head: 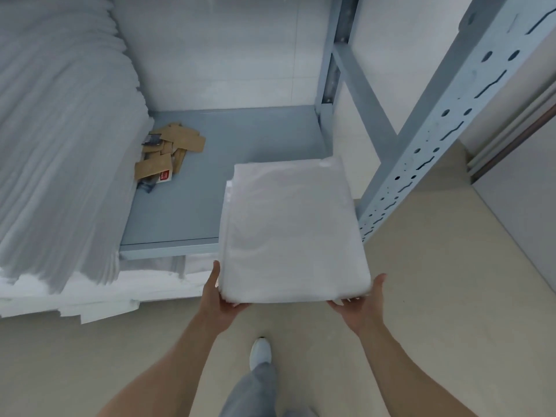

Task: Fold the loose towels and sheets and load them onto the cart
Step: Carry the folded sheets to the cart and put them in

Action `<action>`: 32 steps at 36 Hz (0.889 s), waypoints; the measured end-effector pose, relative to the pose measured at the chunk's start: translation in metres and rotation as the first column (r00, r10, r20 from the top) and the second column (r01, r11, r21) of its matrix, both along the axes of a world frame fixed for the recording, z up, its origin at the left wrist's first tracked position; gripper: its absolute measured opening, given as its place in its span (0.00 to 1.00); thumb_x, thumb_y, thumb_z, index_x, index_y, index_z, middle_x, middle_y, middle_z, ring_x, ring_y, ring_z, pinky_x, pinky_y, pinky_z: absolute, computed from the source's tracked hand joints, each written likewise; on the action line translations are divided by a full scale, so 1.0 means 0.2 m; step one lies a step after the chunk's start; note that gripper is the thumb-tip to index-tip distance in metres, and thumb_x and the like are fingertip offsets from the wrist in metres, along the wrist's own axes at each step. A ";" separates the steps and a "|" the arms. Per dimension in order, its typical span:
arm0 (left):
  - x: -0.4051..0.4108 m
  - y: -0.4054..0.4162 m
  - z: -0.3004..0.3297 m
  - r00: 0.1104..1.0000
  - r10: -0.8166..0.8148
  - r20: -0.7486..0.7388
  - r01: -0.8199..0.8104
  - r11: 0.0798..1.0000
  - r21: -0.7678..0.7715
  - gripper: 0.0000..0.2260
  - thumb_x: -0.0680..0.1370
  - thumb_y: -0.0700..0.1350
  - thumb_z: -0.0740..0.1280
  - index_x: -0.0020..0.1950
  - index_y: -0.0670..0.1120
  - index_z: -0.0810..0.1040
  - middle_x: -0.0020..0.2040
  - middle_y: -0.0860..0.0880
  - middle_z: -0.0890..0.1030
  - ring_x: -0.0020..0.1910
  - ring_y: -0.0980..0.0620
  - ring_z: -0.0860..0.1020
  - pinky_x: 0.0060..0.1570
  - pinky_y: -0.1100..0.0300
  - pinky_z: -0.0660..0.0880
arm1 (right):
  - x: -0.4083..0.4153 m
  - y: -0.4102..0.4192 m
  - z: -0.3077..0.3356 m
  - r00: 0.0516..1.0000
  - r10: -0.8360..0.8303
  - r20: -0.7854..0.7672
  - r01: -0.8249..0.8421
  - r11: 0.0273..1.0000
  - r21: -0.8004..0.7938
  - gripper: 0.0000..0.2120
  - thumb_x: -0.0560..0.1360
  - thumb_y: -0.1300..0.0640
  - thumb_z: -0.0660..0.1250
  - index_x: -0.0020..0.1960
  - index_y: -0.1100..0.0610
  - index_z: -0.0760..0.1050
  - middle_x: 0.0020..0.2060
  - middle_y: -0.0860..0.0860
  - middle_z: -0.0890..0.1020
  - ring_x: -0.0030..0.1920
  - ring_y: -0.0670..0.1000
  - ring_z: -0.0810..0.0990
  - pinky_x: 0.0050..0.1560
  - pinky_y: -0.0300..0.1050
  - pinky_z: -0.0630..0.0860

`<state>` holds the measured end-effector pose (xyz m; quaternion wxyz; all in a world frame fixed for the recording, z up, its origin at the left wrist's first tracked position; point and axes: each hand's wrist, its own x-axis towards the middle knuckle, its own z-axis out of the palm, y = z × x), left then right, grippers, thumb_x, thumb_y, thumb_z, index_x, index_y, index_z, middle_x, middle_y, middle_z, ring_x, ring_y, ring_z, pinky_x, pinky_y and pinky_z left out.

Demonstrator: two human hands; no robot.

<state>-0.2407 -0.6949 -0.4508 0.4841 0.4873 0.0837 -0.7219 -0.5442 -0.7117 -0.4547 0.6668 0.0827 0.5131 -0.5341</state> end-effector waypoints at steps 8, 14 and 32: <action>0.08 -0.22 0.00 0.870 -0.411 0.274 0.433 0.901 -0.021 0.34 0.69 0.74 0.64 0.67 0.55 0.78 0.62 0.50 0.83 0.60 0.48 0.81 0.61 0.48 0.77 | -0.21 -0.24 -0.04 0.843 0.467 -0.268 -0.426 0.883 0.198 0.31 0.77 0.28 0.50 0.54 0.51 0.79 0.57 0.52 0.82 0.55 0.56 0.80 0.67 0.58 0.72; 0.12 -0.30 0.02 0.804 -0.518 0.291 0.529 0.847 0.047 0.36 0.61 0.80 0.65 0.62 0.60 0.82 0.61 0.52 0.83 0.60 0.49 0.82 0.56 0.49 0.80 | -0.17 -0.43 -0.03 0.750 0.580 -0.319 -0.576 0.809 0.116 0.30 0.80 0.34 0.53 0.72 0.53 0.70 0.66 0.55 0.77 0.66 0.60 0.76 0.70 0.62 0.68; 0.13 -0.63 0.06 0.733 -0.533 0.423 0.583 0.812 0.013 0.28 0.70 0.71 0.69 0.63 0.55 0.81 0.59 0.52 0.84 0.60 0.51 0.82 0.66 0.50 0.72 | -0.10 -0.64 0.05 0.717 0.552 -0.425 -0.601 0.799 0.024 0.40 0.69 0.26 0.61 0.73 0.48 0.69 0.65 0.51 0.79 0.63 0.55 0.79 0.67 0.58 0.73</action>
